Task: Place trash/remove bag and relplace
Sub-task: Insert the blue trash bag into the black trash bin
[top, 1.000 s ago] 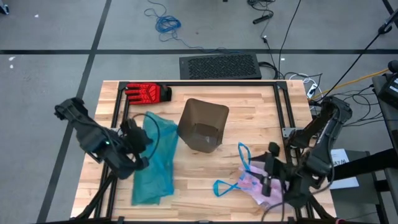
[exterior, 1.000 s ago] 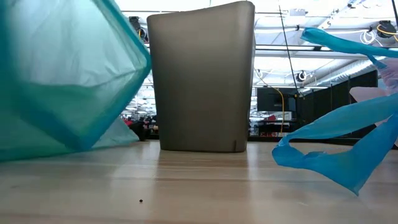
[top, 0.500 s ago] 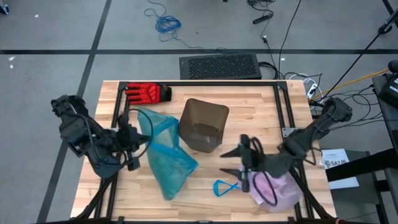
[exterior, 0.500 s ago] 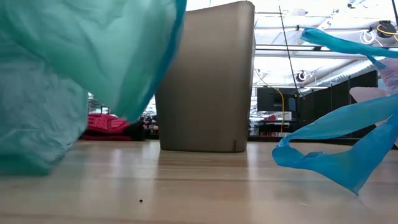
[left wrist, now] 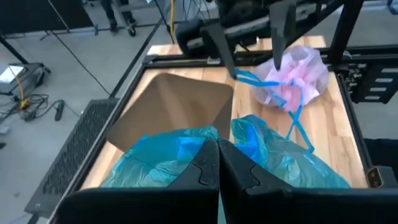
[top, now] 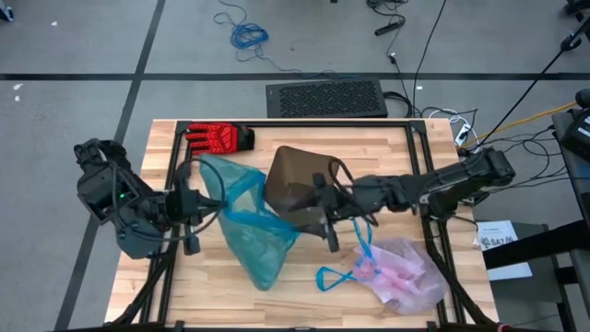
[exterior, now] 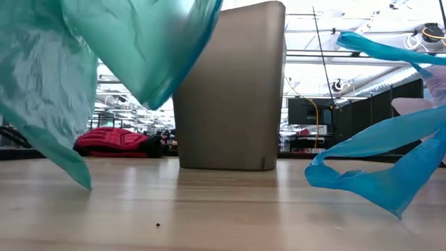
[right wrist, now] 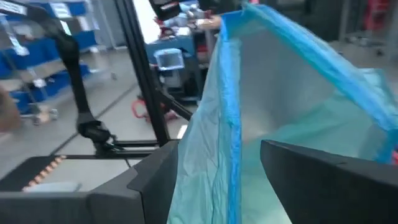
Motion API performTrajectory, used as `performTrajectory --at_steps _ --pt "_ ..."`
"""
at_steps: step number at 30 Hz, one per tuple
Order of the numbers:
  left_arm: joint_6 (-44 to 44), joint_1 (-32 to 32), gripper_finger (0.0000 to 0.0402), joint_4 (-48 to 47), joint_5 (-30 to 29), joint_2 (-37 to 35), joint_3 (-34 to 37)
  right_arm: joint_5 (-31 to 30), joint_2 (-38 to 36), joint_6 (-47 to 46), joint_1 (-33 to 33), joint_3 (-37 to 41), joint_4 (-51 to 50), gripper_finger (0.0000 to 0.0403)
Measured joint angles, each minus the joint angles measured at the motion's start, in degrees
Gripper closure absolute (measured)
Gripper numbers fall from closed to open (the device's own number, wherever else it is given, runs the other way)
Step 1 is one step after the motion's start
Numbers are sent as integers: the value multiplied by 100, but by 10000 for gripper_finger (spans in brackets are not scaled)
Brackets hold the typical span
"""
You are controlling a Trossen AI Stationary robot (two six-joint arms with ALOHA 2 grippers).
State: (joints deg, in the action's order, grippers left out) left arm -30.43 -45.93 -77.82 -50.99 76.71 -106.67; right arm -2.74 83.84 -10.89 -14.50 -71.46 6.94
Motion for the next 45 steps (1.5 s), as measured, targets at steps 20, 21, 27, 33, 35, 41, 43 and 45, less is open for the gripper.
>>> performTrajectory --at_steps 20,21,27,33,35,41,43,45 --pt "685 259 402 341 -30 2 -69 2129 2118 -299 595 -1791 117 173" --pt "702 269 402 347 -30 2 -69 2113 2223 -319 599 -1973 -81 185" --pt "1016 288 402 522 -140 0 -68 1490 2457 648 549 -2925 -1383 364" --pt "1835 282 402 1092 -247 -98 -68 306 2317 1754 527 -4039 -2702 400" --pt "2240 281 402 1294 -368 -122 -140 -176 2290 2172 506 -4559 -3122 402" --pt "3884 284 402 2331 -835 -124 -513 -1461 2288 3286 487 -5800 -3942 403" --pt "4456 284 402 2743 -925 -125 -599 -1865 2283 3644 499 -6045 -4032 403" --pt "4949 284 402 3093 -1019 -125 -680 -2293 2282 4073 515 -6186 -4060 403"
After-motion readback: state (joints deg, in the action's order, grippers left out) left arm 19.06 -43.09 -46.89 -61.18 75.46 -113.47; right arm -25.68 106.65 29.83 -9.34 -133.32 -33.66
